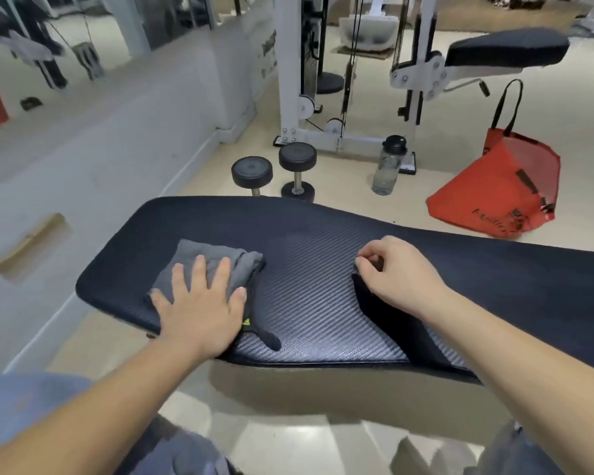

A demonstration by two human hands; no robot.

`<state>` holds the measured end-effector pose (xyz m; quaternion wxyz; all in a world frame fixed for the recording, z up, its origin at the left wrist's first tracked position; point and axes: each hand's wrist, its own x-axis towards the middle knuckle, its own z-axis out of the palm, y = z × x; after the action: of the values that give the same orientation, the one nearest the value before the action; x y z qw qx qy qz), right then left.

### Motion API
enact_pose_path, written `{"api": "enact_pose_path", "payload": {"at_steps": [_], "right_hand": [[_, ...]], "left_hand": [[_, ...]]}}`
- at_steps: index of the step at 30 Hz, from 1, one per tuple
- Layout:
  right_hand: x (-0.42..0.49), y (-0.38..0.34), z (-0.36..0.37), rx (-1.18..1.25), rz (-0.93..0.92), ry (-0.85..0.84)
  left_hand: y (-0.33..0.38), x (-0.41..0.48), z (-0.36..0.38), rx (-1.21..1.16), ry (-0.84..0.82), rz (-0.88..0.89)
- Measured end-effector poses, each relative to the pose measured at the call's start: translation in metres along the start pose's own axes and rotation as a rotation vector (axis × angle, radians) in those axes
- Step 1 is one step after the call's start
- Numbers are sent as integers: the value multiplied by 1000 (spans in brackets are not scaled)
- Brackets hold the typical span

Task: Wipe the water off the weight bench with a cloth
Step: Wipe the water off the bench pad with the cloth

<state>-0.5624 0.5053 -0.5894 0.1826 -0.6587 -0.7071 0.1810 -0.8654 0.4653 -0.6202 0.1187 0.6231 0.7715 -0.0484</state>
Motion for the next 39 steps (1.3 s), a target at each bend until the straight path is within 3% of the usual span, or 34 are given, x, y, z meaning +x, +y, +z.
{"api": "enact_pose_path", "payload": {"at_steps": [6,12,14,19,25,31,39], "right_hand": [[-42,25,-32,-32,71,14],[-86,61,-68,-106,249,72],[-94,73,-73,-108,307,86],[-92,98,-75,-49,352,92],[-56,137,-76,13,325,136],[-9,185,-104,-3,266,147],[-28,294,-166,-16,370,270]], "left_hand": [[119,-98,36,23,33,467],[193,-55,31,128,-72,989],[200,-25,21,129,-80,967],[214,-6,16,29,-50,592],[216,-25,19,124,-96,979],[297,57,13,80,-58,735],[409,96,-2,219,-154,658]]}}
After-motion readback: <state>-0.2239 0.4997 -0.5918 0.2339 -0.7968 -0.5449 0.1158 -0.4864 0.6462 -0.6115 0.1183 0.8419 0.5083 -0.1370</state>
